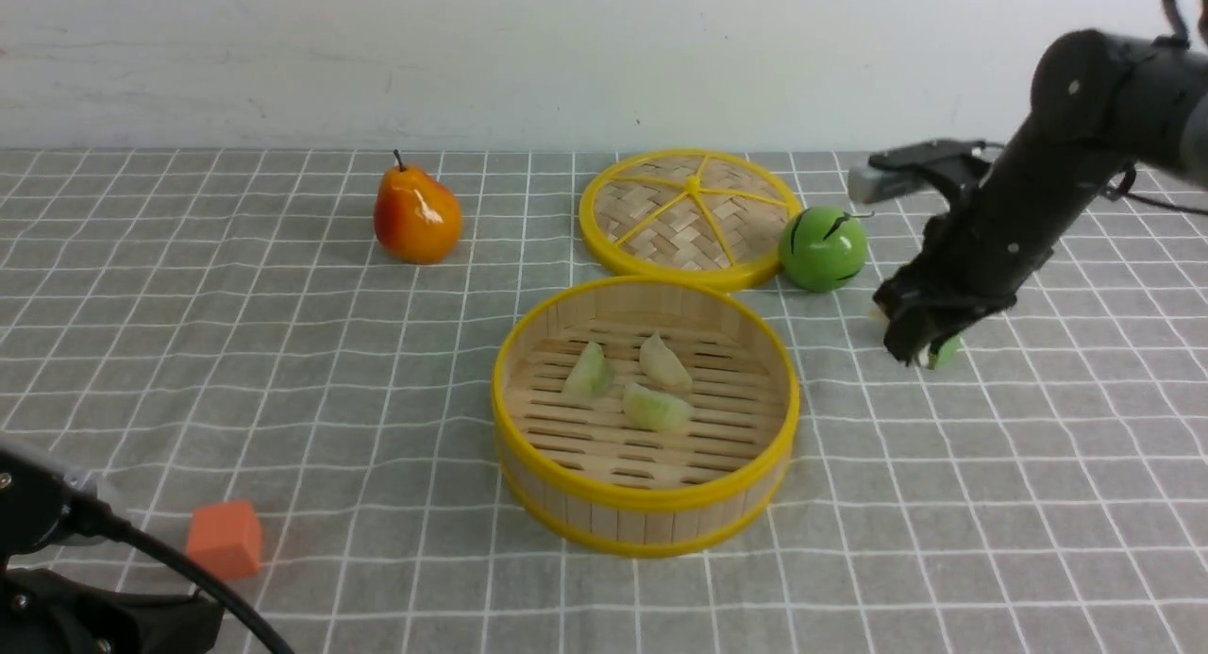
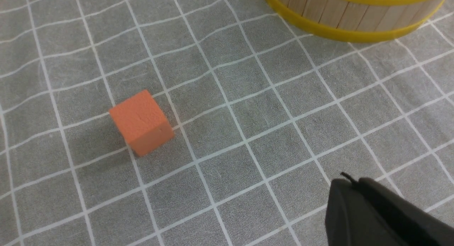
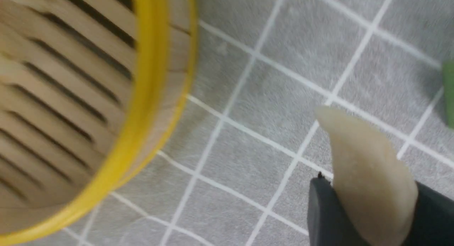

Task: Put the dumplings into the steamer on the table with the grey tablecloth.
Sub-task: 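Place the dumpling in the bamboo steamer basket with the right gripper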

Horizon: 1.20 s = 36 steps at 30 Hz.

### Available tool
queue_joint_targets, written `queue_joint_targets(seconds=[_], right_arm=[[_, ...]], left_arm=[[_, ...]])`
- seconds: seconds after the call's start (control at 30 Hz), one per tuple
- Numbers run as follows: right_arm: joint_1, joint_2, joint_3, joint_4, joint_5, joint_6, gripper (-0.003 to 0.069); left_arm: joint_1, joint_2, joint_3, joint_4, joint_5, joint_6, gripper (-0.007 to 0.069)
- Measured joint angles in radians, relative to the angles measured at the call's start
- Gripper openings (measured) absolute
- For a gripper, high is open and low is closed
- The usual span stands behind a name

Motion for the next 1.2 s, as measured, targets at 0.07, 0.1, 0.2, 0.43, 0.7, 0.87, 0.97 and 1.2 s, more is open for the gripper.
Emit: queue_joint_targets(seconds=[0.07,0.1,0.2,0.43,0.7,0.87,0.97,1.2], right_arm=[[0.007,-0.019,-0.001,0.023,0.002,-0.005,0.023],[0.024,-0.037,-0.001,0.045,0.007,-0.012,0.023],[0.094,-0.053,-0.001,0.079,0.015,-0.02,0.023],[0.269,0.013,-0.001,0.021,-0.048,-0.024,0.023],[0.329,0.108,-0.001,-0.106,-0.191,-0.024,0.023],[0.329,0.115,-0.001,-0.068,-0.197,-0.025,0.023],[0.329,0.121,-0.001,0.0,-0.171,-0.04,0.023],[0.329,0.123,-0.006,0.032,-0.136,-0.052,0.023]], left_arm=[[0.0,0.0,0.0,0.002,0.0,0.0,0.0019],[0.0,0.0,0.0,0.003,0.0,0.0,0.0019],[0.0,0.0,0.0,0.008,0.0,0.0,0.002],[0.0,0.0,0.0,0.01,0.0,0.0,0.002],[0.0,0.0,0.0,0.01,0.0,0.0,0.0022],[0.0,0.0,0.0,0.01,0.0,0.0,0.0022],[0.0,0.0,0.0,0.01,0.0,0.0,0.0022],[0.0,0.0,0.0,0.01,0.0,0.0,0.0027]])
